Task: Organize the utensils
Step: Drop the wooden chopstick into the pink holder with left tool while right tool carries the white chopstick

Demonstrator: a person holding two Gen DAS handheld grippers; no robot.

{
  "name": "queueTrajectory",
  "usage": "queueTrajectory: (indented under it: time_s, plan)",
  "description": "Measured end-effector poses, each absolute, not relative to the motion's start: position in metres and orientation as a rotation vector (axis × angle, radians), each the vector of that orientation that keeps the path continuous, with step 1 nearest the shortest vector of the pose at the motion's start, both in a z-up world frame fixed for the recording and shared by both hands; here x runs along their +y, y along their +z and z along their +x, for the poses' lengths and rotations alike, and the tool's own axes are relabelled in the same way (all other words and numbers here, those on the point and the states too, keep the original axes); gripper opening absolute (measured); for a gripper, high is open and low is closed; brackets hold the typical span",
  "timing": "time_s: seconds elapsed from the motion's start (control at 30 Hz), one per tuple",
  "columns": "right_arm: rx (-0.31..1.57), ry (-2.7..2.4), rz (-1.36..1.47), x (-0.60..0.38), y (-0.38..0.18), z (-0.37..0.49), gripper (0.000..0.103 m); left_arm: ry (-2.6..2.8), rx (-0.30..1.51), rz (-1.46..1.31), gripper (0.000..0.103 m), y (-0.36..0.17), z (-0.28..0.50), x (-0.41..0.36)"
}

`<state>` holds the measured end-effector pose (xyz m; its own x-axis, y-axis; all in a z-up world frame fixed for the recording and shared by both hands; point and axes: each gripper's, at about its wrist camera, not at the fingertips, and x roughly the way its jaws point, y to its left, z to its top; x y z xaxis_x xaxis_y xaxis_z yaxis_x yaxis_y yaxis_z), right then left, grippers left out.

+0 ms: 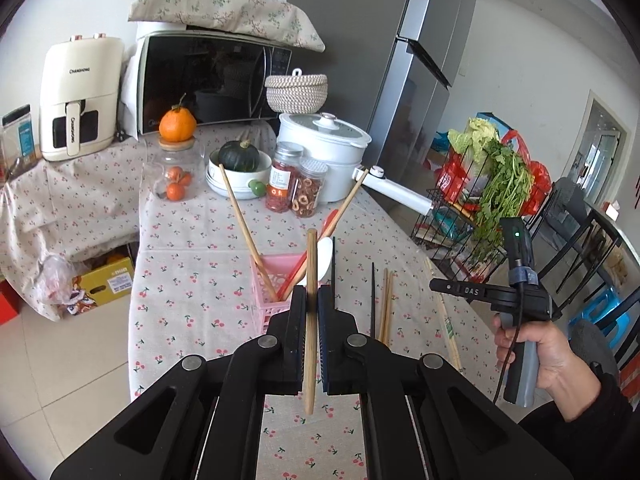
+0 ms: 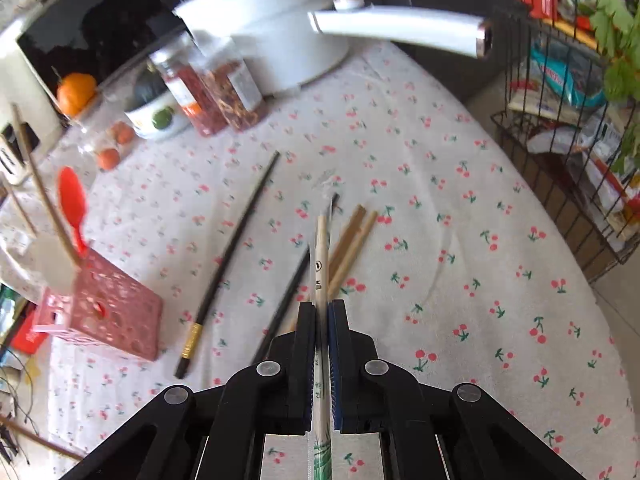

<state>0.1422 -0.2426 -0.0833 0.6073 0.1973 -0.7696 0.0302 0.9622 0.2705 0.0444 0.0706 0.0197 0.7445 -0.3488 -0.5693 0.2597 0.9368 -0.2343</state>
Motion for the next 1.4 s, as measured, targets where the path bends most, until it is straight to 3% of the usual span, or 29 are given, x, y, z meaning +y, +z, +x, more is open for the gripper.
queueTrajectory:
  time_s: [0.27,0.43,0.67,1.17,1.2,1.3,1.33,1.4]
  plan:
    - [0.639,0.195,0.286,-0.229,-0.018,0.097,0.005,-0.254,0.357,-0.122,0.005,0.077,0.016,0.082]
    - [0.6,0.219,0.239,-0.218,-0.009,0.091,0.005,-0.205,0.257,-0.129,0.005,0.088,0.019,0.084]
    - [0.596,0.248,0.245,-0.216,-0.013,0.094,0.005,-0.186,0.259,-0.072,0.005,0.072,0.058,0.067]
    - [0.545,0.248,0.243,-0.212,-0.011,0.088,0.005,-0.203,0.493,-0.042,0.008,0.008,0.136,0.054]
    - [0.534,0.248,0.24,-0.21,-0.01,0.087,0.005,-0.2,0.511,-0.041,0.014,0.006,0.137,0.055]
    - [0.492,0.257,0.237,-0.205,-0.006,0.082,0.005,-0.199,0.55,-0.095,0.053,0.005,0.139,0.062]
    - [0.475,0.259,0.238,-0.202,-0.004,0.08,0.005,-0.193,0.551,-0.109,0.059,0.006,0.137,0.065]
    - [0.441,0.261,0.24,-0.197,0.002,0.077,0.005,-0.188,0.569,-0.114,0.061,0.01,0.133,0.07]
